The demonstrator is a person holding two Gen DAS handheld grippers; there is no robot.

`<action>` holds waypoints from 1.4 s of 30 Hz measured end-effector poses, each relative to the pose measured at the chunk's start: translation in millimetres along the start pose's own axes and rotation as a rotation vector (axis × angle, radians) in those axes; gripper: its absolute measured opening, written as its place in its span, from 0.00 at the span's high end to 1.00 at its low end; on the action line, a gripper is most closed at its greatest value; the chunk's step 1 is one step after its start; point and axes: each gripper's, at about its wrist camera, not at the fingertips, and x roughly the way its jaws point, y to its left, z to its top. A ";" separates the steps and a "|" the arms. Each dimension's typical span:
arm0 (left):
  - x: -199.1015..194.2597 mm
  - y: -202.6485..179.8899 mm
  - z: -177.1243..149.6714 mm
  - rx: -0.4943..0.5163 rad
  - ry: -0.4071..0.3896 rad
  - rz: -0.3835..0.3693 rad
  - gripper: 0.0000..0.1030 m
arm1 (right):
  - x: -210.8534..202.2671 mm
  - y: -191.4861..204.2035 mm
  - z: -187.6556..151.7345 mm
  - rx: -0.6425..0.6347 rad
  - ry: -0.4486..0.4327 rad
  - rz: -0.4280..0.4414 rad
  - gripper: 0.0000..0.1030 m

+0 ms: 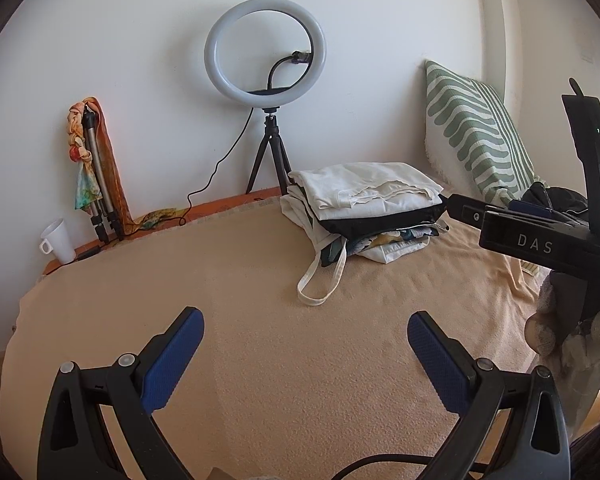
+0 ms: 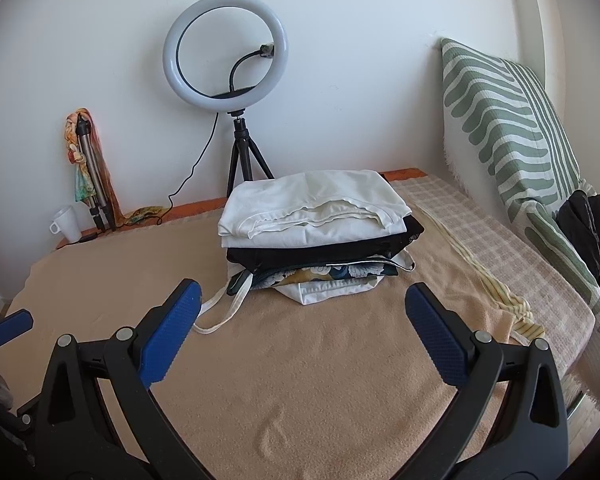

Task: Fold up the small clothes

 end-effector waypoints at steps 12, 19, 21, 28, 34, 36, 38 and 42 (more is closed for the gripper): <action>-3.3 0.5 2.6 -0.001 -0.013 0.001 0.00 | 2.8 -0.4 1.5 0.000 0.002 0.005 0.00; -3.3 0.3 2.4 0.000 -0.015 0.000 0.00 | 2.5 1.1 1.1 0.006 0.004 0.005 0.00; -3.5 0.0 2.3 0.002 -0.016 0.002 0.00 | 3.4 1.5 1.5 0.006 0.004 0.006 0.00; -5.1 -1.1 3.9 0.001 -0.016 0.001 0.00 | 5.4 1.3 1.1 0.018 0.012 0.007 0.00; -5.7 -2.5 5.1 0.004 -0.020 0.002 0.00 | 3.1 -4.0 -2.1 0.048 0.018 0.006 0.00; -5.8 -2.3 4.9 0.006 -0.020 0.002 0.00 | 2.5 -5.9 -2.9 0.057 0.019 0.006 0.00; -5.8 -2.8 4.9 0.007 -0.021 0.004 0.00 | 2.7 -6.4 -2.9 0.058 0.020 0.007 0.00; -5.3 -3.8 5.9 0.006 -0.018 -0.001 0.00 | 2.5 -6.7 -3.8 0.059 0.020 0.007 0.00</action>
